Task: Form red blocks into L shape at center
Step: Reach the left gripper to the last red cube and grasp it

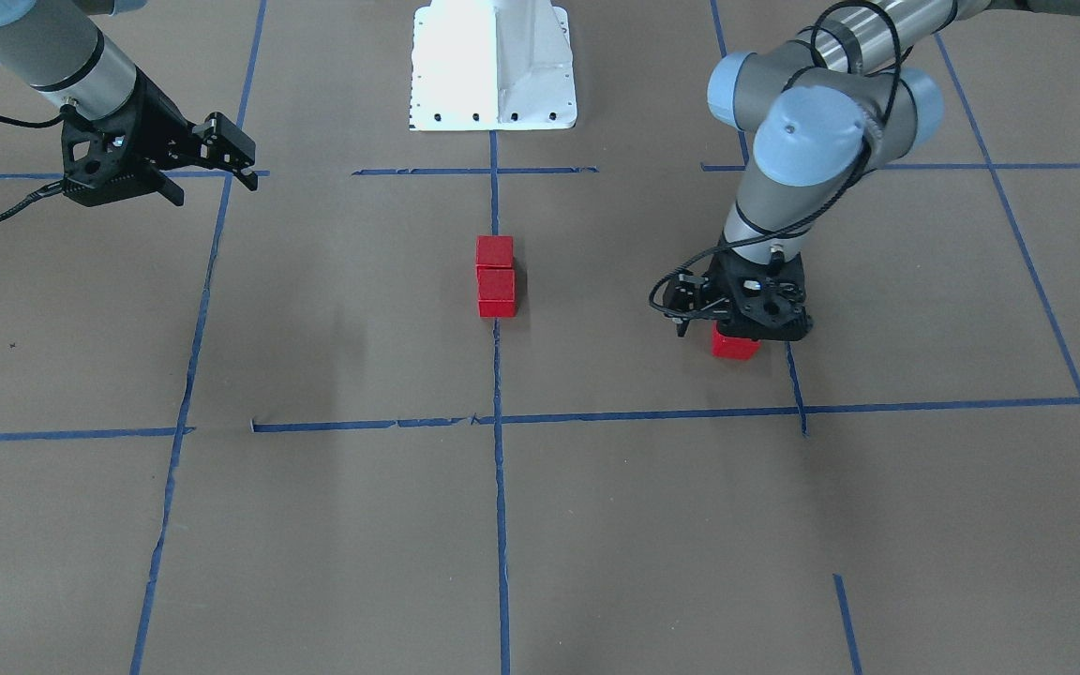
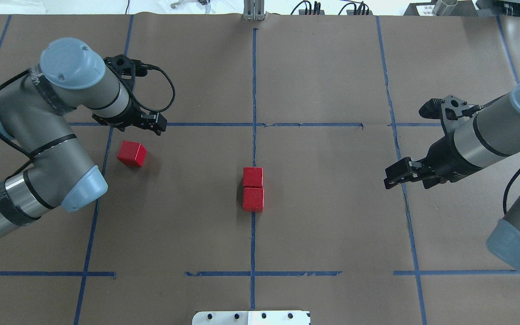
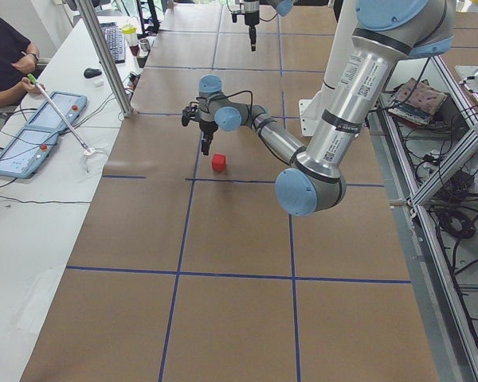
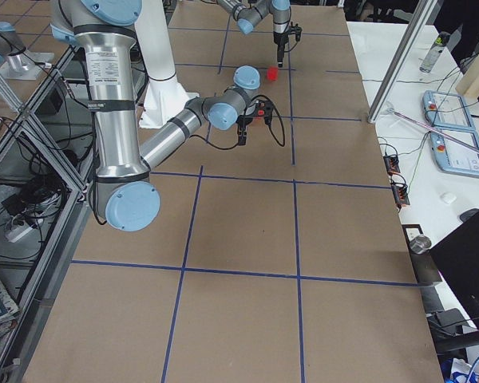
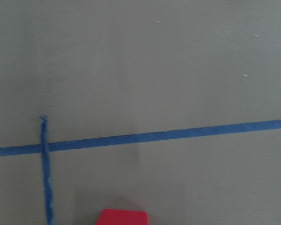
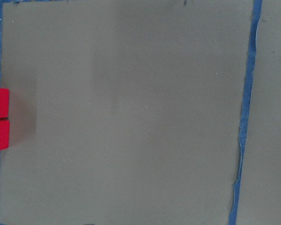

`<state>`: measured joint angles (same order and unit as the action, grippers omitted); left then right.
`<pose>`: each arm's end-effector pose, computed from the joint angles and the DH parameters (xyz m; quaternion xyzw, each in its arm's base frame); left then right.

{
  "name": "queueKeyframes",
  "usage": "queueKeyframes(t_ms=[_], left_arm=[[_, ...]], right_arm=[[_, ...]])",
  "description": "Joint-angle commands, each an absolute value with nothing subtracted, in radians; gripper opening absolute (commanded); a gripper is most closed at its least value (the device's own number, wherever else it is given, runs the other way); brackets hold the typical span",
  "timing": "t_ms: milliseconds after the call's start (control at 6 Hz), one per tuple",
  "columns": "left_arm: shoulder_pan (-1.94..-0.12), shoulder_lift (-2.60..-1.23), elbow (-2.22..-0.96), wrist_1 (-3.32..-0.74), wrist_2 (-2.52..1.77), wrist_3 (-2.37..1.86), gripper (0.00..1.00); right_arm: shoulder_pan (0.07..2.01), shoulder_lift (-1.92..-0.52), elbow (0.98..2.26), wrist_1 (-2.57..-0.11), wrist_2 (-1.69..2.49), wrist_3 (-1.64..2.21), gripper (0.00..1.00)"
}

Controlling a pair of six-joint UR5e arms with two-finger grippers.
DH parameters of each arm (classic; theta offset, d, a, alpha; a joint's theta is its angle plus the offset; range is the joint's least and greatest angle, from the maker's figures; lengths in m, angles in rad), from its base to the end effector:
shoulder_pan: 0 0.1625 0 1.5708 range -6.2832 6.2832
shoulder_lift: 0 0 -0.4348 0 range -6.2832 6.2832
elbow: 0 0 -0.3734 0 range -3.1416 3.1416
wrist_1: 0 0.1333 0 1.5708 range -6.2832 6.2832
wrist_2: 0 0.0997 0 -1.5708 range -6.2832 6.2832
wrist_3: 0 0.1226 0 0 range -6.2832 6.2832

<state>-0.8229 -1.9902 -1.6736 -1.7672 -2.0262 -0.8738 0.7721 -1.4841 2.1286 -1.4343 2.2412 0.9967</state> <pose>0.3827 -0.5292 0.3906 0.0828 0.3939 0.0218 0.9152 -0.3002 -0.3720 0.3694 -0.0138 -0.4707 -0.0383 0.8814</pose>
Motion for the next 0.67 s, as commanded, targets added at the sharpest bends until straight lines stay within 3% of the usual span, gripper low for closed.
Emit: queueKeyframes(t_ms=[0,500], left_arm=[[-0.827,-1.963,-1.652,-1.830,-2.040,-0.900,1.00],[-0.764,-1.964,-1.637,-1.833,-2.040,-0.894,1.00]], right_arm=[[0.772,-1.485,2.129,-1.434,2.241,0.997,1.00],[0.770,-1.485,2.129,-1.434,2.241,0.997,1.00]])
